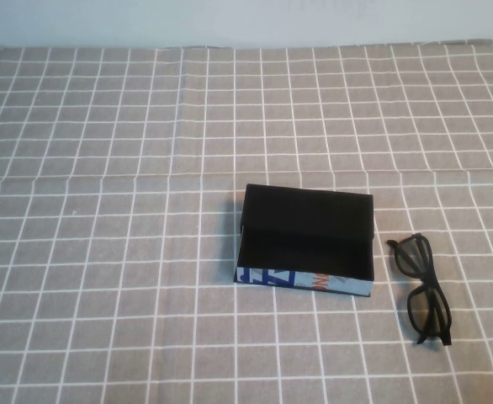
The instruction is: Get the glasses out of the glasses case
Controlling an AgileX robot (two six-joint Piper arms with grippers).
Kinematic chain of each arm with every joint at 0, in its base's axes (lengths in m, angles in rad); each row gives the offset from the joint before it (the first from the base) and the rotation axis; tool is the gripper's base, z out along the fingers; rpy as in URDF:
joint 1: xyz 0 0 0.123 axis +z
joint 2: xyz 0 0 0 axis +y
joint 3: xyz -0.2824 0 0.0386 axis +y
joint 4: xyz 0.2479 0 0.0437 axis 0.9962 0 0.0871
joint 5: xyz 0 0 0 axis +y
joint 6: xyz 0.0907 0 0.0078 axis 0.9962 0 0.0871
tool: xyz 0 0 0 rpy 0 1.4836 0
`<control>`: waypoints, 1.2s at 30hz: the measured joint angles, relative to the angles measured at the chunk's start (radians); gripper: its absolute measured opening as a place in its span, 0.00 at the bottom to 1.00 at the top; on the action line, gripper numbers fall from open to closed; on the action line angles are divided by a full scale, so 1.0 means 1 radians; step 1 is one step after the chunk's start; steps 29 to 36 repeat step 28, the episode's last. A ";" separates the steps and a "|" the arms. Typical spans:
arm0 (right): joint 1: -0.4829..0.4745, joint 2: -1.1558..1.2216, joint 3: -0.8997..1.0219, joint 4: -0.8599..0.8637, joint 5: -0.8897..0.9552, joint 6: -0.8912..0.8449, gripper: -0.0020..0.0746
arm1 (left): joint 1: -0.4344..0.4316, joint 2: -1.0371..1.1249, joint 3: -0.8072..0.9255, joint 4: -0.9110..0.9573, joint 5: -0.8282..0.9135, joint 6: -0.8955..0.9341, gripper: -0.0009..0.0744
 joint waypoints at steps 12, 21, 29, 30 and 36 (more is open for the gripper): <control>0.002 0.000 0.000 0.019 0.002 -0.001 0.01 | 0.000 0.000 0.000 0.000 0.000 0.000 0.01; 0.004 0.000 0.000 0.026 0.002 -0.005 0.01 | 0.000 0.000 0.000 0.000 0.000 0.000 0.01; 0.004 0.000 0.000 0.027 0.002 -0.005 0.01 | 0.000 0.000 0.000 0.000 0.000 0.000 0.01; 0.004 0.000 0.000 0.027 0.002 -0.005 0.01 | 0.000 0.000 0.000 0.000 0.000 0.000 0.01; 0.004 0.000 0.000 0.027 0.002 -0.005 0.01 | 0.000 0.000 0.000 0.000 0.000 0.000 0.01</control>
